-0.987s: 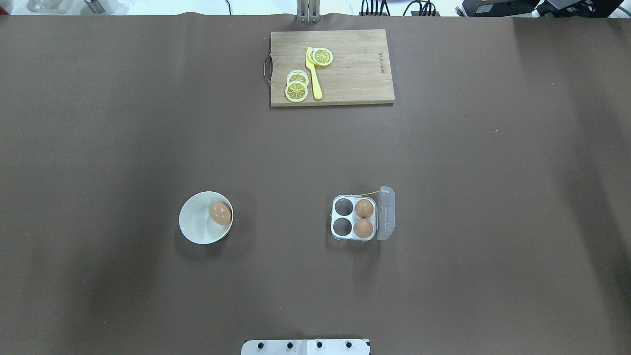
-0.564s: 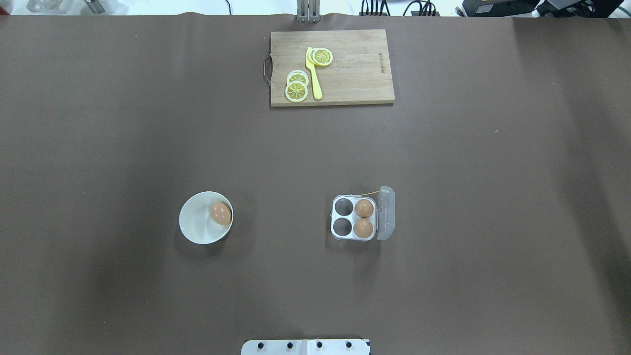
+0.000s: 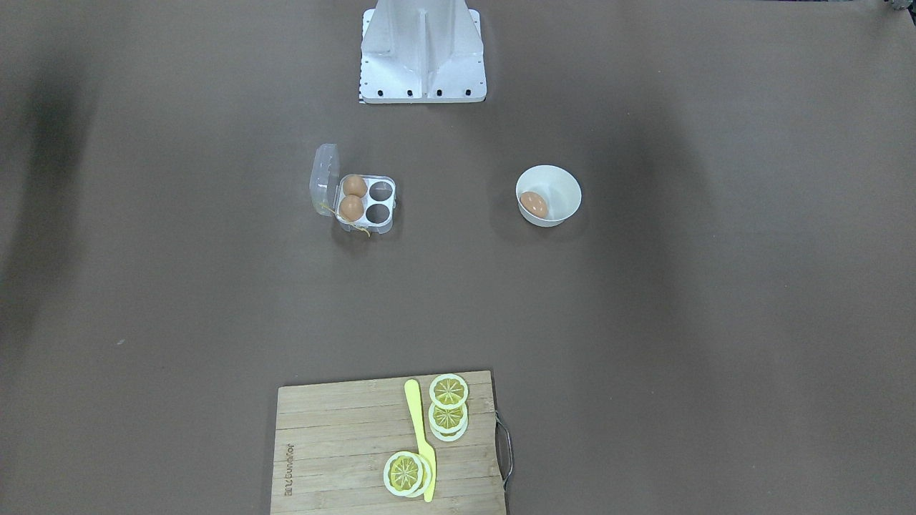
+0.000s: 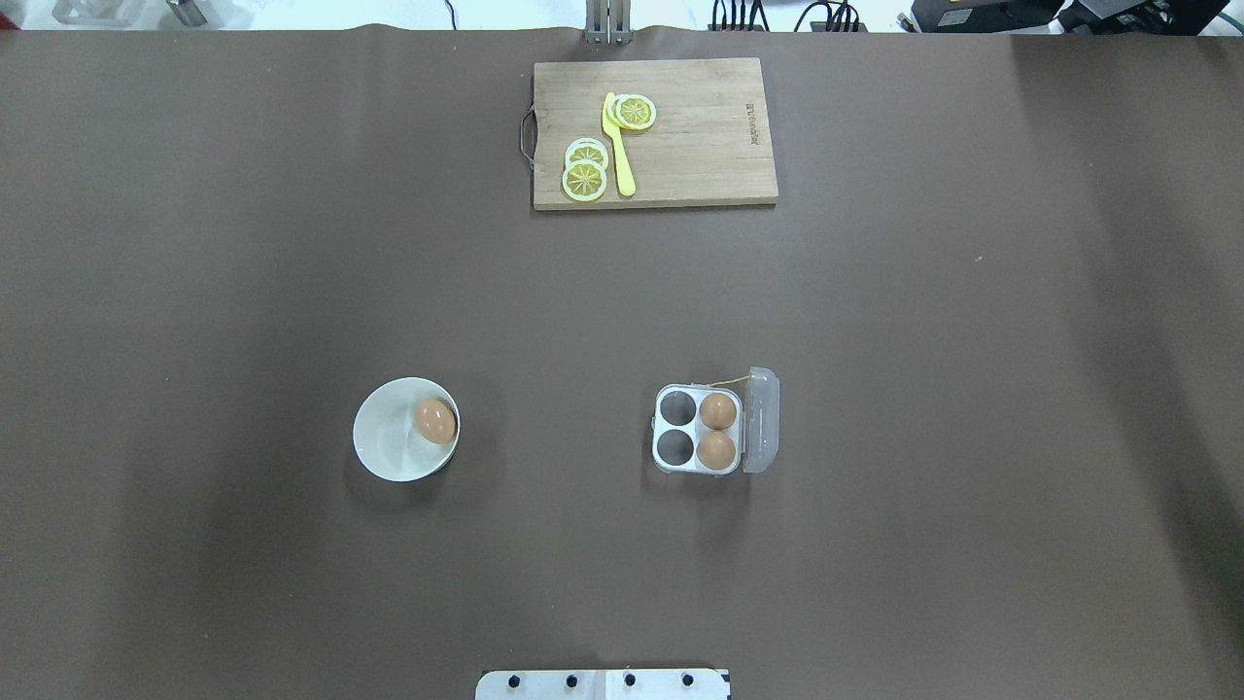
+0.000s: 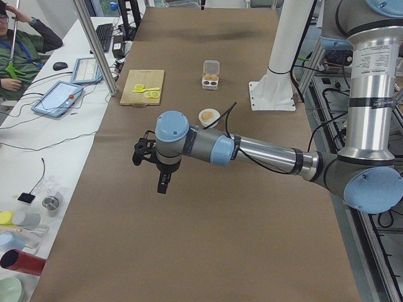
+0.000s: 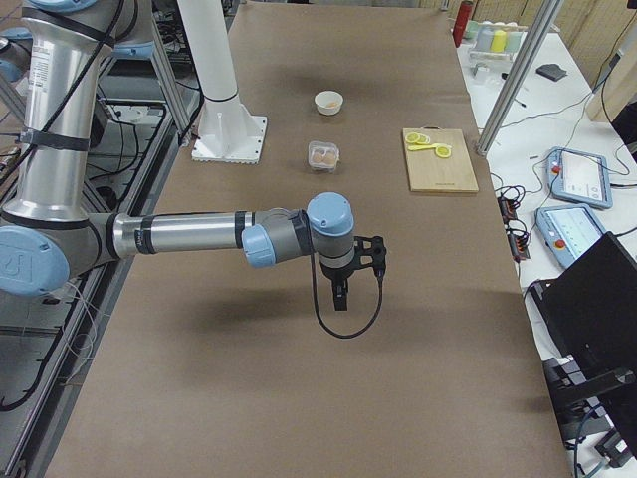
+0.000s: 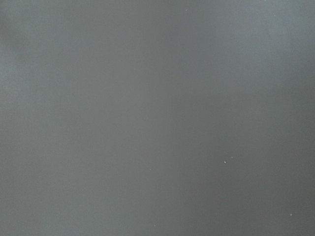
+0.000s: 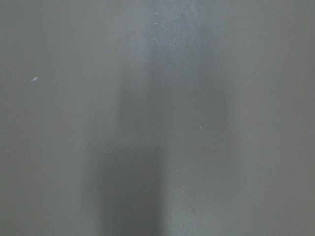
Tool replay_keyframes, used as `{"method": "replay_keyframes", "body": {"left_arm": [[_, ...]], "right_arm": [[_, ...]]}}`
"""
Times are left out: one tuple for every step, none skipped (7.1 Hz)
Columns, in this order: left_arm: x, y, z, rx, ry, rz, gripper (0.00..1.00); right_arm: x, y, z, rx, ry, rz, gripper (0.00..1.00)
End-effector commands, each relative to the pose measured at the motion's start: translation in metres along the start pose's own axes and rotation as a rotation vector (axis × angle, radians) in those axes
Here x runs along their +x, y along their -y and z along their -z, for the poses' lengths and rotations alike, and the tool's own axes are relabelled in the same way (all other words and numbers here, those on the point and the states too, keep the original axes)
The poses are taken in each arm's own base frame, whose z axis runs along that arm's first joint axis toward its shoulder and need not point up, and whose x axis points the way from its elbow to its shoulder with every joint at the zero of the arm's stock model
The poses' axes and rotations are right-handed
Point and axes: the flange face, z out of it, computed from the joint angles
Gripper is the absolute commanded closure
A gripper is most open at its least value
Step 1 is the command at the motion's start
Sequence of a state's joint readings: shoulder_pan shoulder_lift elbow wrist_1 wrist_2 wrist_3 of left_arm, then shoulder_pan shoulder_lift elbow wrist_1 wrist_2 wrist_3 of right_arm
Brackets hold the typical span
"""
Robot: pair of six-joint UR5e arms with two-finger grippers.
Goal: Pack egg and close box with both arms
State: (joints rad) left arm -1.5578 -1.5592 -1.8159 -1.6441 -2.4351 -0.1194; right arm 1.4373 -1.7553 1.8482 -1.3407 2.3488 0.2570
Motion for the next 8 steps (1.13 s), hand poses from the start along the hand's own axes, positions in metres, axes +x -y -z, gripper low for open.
{"method": "replay_keyframes", "body": {"left_arm": [[0.066,0.016,-0.024,-0.055,-0.057,0.123,0.02],[0.093,0.015,-0.029,-0.072,-0.062,0.202,0.02],[0.129,0.013,-0.042,-0.108,-0.072,0.327,0.02],[0.182,0.018,-0.058,-0.138,-0.067,0.441,0.02],[0.237,0.014,-0.081,-0.148,-0.030,0.525,0.02],[0.288,0.008,-0.105,-0.162,-0.007,0.577,0.02],[0.336,0.002,-0.124,-0.168,0.003,0.617,0.02],[0.381,-0.013,-0.147,-0.173,0.022,0.641,0.02]], "right_arm": [[-0.021,0.017,-0.002,0.004,0.013,0.010,0.00],[-0.035,0.025,-0.005,0.001,0.019,-0.001,0.00],[-0.053,0.034,-0.010,-0.003,0.029,-0.014,0.00],[-0.069,0.041,-0.014,-0.007,0.035,-0.038,0.00],[-0.082,0.048,-0.017,-0.008,0.039,-0.044,0.00],[-0.092,0.052,-0.020,-0.011,0.041,-0.054,0.00],[-0.098,0.055,-0.021,-0.011,0.043,-0.055,0.00],[-0.101,0.054,-0.024,-0.016,0.043,-0.058,0.00]]}}
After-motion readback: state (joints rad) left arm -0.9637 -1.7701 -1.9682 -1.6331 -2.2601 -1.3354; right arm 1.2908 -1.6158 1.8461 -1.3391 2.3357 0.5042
